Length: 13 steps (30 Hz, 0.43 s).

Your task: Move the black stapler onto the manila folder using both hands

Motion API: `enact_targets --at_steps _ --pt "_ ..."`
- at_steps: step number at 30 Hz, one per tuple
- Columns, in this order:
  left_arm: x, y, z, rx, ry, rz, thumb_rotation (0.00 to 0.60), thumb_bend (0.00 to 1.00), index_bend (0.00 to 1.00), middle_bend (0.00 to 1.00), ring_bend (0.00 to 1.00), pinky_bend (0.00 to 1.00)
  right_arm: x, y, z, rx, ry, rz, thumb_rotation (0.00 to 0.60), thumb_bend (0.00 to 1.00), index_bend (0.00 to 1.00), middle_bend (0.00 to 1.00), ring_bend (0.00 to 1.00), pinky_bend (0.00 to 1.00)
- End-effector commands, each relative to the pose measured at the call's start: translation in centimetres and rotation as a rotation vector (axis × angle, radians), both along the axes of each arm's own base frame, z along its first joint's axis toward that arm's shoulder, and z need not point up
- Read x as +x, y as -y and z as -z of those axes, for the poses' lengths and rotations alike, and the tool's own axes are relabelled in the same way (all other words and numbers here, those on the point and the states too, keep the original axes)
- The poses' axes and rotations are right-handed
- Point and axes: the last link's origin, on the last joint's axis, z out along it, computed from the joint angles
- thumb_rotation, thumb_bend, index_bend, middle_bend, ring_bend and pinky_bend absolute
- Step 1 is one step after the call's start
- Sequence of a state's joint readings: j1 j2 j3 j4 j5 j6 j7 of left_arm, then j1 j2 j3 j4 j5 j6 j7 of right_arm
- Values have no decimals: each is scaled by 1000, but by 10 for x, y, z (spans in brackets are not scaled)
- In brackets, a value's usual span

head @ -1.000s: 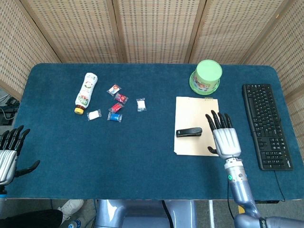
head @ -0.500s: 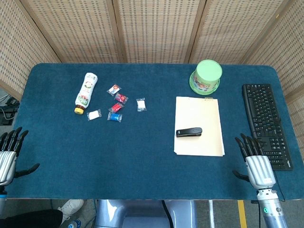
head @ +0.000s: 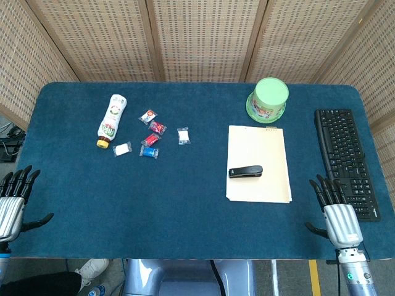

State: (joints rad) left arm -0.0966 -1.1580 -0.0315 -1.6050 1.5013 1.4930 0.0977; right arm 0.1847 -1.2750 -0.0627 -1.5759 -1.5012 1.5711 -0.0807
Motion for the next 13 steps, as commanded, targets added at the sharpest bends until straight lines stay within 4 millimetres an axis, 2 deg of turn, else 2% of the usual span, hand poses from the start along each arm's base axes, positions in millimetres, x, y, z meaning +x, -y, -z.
enact_targets --at_steps 1,13 --pt "0 -1 -1 4 5 1 600 163 0 0 0 0 0 1 -2 -7 6 1 600 129 0 0 0 13" --pt "-2 -1 0 6 3 -4 600 167 0 0 0 0 -4 5 -2 2 6 22 600 129 0 0 0 9"
